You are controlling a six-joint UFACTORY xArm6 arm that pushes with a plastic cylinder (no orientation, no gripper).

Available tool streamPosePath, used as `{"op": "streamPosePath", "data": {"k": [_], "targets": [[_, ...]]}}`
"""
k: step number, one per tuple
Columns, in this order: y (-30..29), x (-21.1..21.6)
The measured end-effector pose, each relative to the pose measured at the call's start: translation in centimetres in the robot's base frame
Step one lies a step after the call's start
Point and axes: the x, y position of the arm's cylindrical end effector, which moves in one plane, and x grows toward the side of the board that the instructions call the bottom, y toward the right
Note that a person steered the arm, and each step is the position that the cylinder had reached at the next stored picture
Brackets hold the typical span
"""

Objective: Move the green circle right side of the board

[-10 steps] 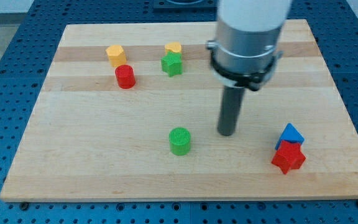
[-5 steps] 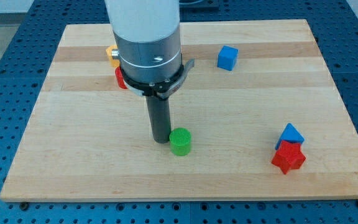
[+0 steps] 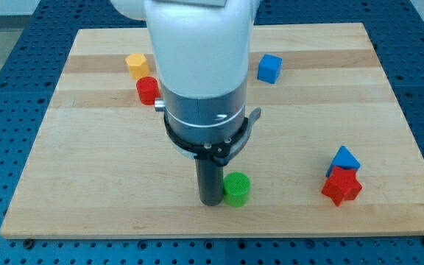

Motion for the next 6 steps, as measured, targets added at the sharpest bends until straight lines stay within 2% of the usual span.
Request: {"op": "streamPosePath", "data": {"k": [1,3,6], "targets": [[0.8,0.4],[2.8,-1.9],[8.5,-2.6]]}}
